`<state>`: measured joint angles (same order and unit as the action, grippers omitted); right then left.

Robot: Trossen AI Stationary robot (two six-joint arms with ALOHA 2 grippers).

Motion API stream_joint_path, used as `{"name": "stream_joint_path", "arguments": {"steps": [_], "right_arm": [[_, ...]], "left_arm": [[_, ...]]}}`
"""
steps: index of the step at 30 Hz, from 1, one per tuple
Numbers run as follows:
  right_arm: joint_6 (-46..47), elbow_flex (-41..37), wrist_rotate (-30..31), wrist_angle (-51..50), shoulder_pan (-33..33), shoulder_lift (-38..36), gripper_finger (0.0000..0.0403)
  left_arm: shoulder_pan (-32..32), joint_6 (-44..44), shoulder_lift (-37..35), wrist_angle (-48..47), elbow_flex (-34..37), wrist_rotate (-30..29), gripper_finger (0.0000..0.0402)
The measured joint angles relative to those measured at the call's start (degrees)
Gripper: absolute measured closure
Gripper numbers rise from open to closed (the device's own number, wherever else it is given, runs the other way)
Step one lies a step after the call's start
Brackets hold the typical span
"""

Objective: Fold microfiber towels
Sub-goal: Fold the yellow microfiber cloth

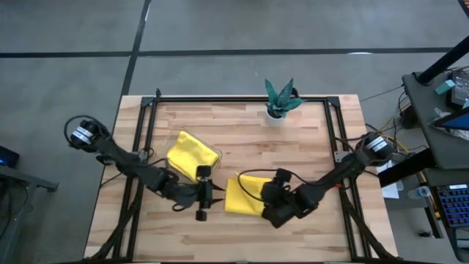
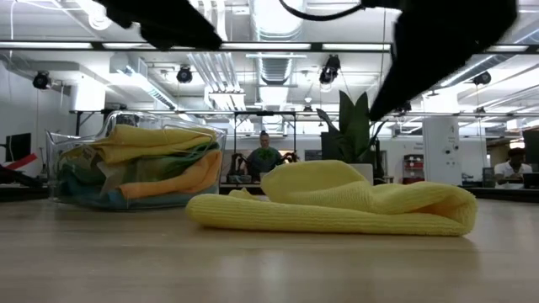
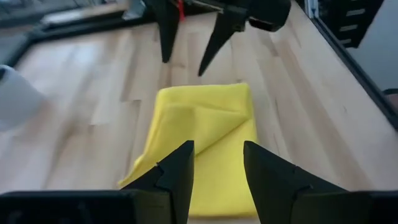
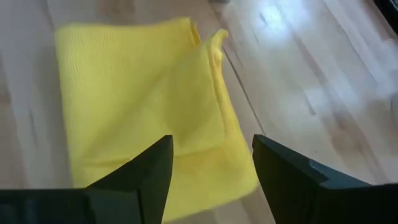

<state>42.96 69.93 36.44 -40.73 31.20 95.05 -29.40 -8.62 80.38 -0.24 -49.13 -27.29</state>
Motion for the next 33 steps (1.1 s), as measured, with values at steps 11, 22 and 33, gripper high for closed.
{"name": "stream_joint_path", "arguments": {"steps": [11,22,33], "right_arm": [[-22.6,-20.6,4.6,30.8,0.7,-14.1,0.0198],[-49.5,-33.9,-3.5,57.6,-6.3,-32.8,0.0197],[-53.0,-40.4,-5.5,57.3,-7.5,-47.4,0.0197]], "left_arm": [[10.8,0.4,13.4,0.4,-10.7,14.0,0.0277],[16.0,-1.6,22.9,-6.6,-22.9,17.4,0.0277],[18.3,-1.5,23.2,-17.8,-28.3,26.3,0.0232]]}}
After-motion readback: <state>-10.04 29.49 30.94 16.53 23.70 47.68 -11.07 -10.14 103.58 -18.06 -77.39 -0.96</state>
